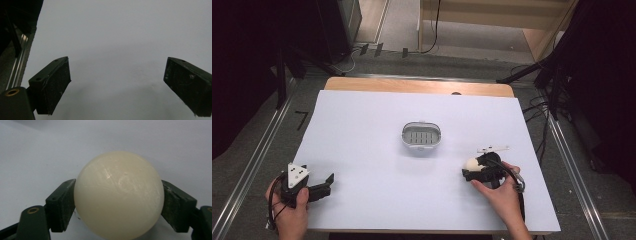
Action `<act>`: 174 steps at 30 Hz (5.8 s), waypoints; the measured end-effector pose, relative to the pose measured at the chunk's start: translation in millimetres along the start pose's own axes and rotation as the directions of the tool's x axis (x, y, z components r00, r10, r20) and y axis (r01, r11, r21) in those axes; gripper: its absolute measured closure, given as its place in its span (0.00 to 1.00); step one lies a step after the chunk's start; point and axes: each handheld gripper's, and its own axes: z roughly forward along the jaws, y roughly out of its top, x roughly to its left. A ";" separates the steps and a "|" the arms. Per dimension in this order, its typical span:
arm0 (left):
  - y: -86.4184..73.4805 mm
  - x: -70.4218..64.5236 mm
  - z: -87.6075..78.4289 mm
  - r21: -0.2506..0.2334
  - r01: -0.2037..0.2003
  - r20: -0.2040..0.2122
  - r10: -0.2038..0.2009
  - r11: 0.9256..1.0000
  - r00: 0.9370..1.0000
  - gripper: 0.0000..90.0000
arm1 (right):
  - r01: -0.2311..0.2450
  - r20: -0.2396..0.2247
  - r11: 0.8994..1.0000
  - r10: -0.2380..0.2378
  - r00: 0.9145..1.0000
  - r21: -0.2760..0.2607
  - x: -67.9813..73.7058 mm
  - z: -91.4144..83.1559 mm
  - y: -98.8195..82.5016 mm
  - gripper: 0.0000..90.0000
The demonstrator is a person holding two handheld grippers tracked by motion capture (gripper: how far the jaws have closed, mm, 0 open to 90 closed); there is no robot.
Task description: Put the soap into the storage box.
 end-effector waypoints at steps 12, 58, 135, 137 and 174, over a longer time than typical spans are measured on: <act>0.2 -0.1 0.0 0.005 -0.005 -0.002 0.005 1.000 1.000 0.09 | -0.017 -0.010 1.000 0.017 1.000 -0.005 -0.7 -2.2 -0.3 0.28; 0.1 -0.6 0.0 0.005 -0.005 0.006 0.005 1.000 1.000 0.09 | 0.087 -0.079 0.996 -0.089 0.993 -0.032 49.5 1.9 55.2 0.28; -0.1 -0.2 0.1 0.000 -0.003 0.014 0.003 1.000 1.000 0.09 | 0.102 -0.095 0.994 -0.105 0.990 -0.037 103.9 35.3 136.7 0.28; -0.1 -0.2 0.1 0.000 -0.003 0.014 0.003 1.000 1.000 0.09 | 0.098 -0.096 0.995 -0.101 0.990 -0.033 104.9 37.1 138.5 0.28; 0.0 0.5 0.2 0.000 -0.001 0.017 0.001 1.000 1.000 0.09 | 0.074 -0.103 0.997 -0.071 0.992 0.027 111.5 62.5 143.0 0.27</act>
